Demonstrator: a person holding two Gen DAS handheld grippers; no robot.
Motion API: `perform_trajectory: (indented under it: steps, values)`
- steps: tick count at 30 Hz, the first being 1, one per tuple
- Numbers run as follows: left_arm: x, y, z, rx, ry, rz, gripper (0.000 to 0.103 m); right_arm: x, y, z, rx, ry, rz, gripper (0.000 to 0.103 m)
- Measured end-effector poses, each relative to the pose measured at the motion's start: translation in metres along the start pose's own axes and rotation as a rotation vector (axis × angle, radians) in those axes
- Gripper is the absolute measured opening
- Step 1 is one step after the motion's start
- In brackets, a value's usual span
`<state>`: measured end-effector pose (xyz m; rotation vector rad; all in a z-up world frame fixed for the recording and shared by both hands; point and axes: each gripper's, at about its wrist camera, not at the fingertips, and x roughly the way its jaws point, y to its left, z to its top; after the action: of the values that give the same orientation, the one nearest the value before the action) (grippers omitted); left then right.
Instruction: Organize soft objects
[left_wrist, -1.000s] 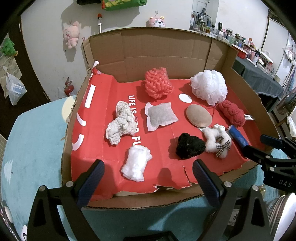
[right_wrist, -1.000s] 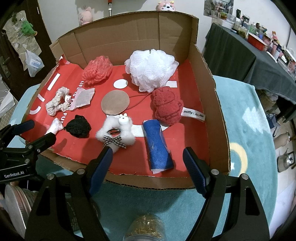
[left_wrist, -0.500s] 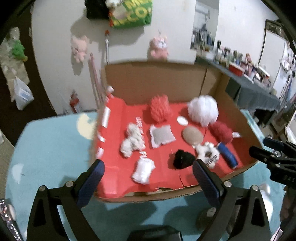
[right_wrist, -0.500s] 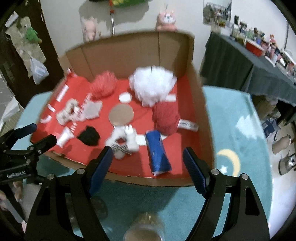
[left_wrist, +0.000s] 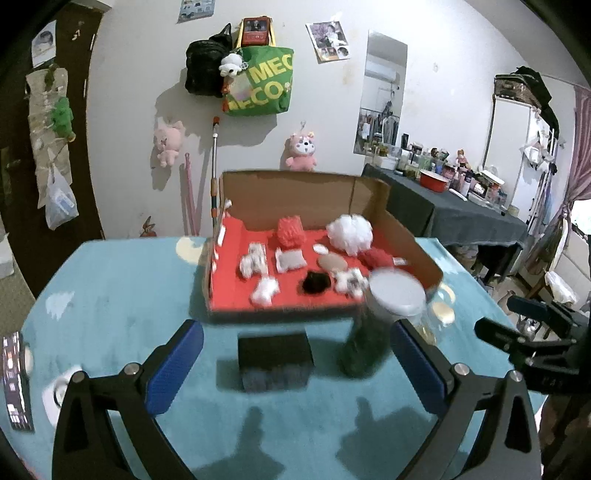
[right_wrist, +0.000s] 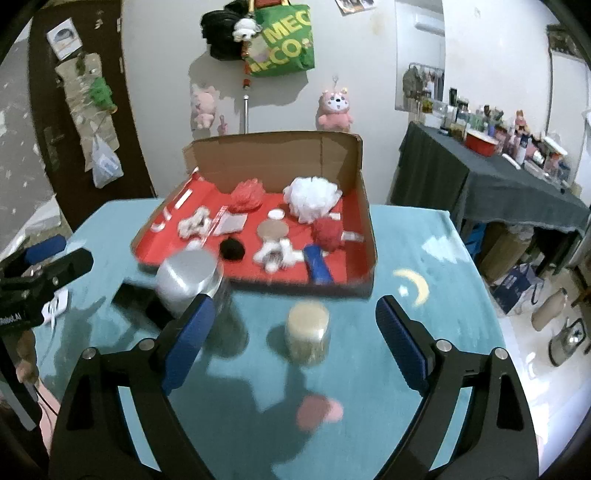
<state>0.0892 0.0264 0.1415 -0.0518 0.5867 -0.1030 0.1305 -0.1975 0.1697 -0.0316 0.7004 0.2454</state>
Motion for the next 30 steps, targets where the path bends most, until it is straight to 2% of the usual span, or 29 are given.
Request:
perform_trajectory:
  steps: [5, 7, 14, 23, 30]
  values:
    - [0.005, -0.010, -0.044, 0.000, 0.026, 0.026, 0.103, -0.002, 0.016, -0.049, -0.023, 0.002, -0.031, 0.090]
    - [0.015, -0.016, -0.060, 0.019, 0.061, 0.022, 0.103, 0.002, 0.019, -0.065, -0.022, 0.008, -0.042, 0.090]
    - [0.048, -0.018, -0.094, 0.018, 0.167, 0.039, 0.103, 0.036, 0.018, -0.106, 0.021, 0.102, -0.028, 0.090]
    - [0.073, -0.012, -0.104, 0.002, 0.269, 0.109, 0.103, 0.065, 0.010, -0.122, 0.037, 0.165, -0.073, 0.091]
    - [0.073, -0.015, -0.107, 0.009, 0.267, 0.128, 0.103, 0.066, 0.011, -0.122, 0.036, 0.169, -0.086, 0.093]
